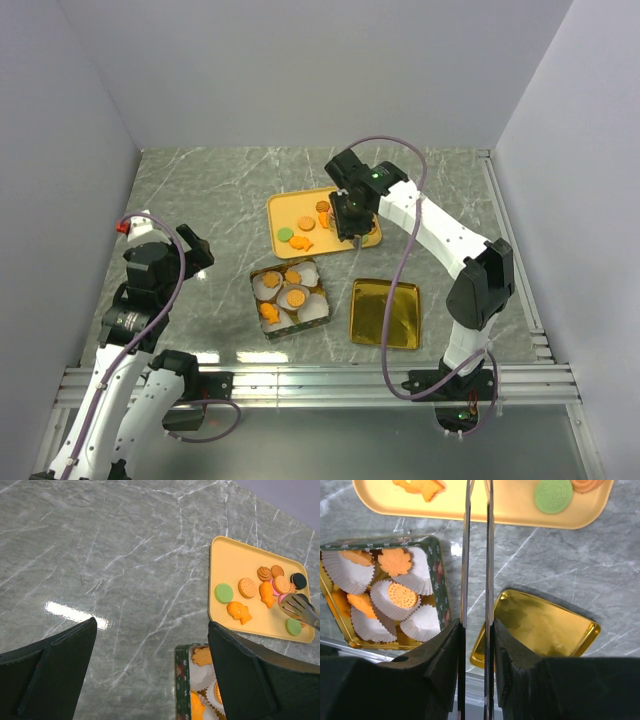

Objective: Pack the cookies

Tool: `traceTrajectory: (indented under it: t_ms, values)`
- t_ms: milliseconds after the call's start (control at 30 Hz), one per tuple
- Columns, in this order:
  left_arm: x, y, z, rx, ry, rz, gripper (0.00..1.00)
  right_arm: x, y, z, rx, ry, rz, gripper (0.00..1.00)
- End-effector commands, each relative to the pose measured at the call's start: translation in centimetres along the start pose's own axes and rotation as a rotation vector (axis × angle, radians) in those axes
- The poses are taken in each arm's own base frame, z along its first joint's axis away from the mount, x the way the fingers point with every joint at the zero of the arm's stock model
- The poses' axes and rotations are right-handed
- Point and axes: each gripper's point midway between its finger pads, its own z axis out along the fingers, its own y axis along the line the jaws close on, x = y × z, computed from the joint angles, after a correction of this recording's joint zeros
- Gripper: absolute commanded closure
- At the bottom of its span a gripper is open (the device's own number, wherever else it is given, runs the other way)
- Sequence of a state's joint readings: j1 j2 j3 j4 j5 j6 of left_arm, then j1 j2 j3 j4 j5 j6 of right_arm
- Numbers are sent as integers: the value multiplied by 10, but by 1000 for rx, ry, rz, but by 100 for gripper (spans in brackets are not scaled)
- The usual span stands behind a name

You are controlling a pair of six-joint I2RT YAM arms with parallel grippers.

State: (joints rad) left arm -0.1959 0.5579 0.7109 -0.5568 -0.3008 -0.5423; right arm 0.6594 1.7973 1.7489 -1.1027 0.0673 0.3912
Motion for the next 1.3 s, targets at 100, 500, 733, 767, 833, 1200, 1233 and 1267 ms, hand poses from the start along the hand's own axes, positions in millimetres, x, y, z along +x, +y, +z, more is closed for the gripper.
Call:
traceTrajectory:
  t_ms: [100,500,733,767,833,1200,1233,1267]
  values:
    - [-8,-6,1,24,-25,-2,1,-2,-9,5,16,4,-7,61]
    - [-6,-4,2,16,-19,-3,1,-1,-11,21,49,58,-36,56]
    - [-8,-4,2,12,-25,-6,0,-1,-14,23,66,68,-46,48]
    - [-8,-4,2,12,-25,-6,1,-1,-13,24,65,68,-46,48]
    - [-9,-4,1,13,-26,-7,1,-1,-12,24,62,68,-52,48]
    - [-11,1,1,-5,-35,-16,1,-13,-7,35,63,81,-78,48]
    - [-11,1,1,-7,-36,-16,1,-12,-7,37,66,87,-78,48]
    - [-11,1,1,-7,-36,-17,1,-13,-6,37,63,85,-79,48]
